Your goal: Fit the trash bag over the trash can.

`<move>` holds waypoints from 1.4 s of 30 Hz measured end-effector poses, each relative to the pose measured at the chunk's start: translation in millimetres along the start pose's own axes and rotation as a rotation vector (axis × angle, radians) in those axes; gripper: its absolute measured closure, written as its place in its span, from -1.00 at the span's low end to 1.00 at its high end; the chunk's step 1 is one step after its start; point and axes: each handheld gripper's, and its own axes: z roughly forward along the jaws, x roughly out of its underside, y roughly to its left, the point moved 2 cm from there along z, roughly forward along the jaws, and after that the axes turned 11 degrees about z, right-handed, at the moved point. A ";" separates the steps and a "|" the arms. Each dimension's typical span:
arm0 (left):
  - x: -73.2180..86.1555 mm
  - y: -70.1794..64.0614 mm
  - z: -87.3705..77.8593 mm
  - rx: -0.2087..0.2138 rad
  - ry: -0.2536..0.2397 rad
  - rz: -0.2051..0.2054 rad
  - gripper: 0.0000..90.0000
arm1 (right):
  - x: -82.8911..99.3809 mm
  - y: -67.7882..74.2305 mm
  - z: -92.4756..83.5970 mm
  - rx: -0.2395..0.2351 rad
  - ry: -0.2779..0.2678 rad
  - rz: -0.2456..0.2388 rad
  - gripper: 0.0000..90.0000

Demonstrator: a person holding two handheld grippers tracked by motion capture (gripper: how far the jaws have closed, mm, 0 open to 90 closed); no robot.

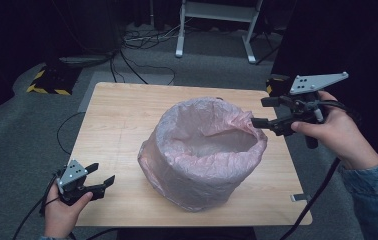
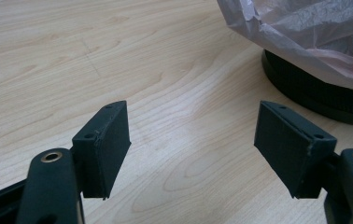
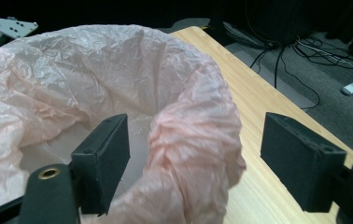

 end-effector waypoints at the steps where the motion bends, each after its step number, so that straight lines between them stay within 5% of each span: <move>1: 0.3 -0.2 0.2 0.000 0.000 -0.007 -0.40 | 2.5 -1.4 -2.4 0.005 -0.001 0.003 -0.46; 19: 6.3 2.7 4.1 0.009 0.020 -0.007 -0.41 | 53.5 -32.0 -23.2 0.079 -0.038 0.088 -0.48; 42: 18.9 4.8 3.1 -0.003 0.049 -0.011 -0.41 | 125.5 -58.4 -12.1 0.160 -0.001 0.158 -0.51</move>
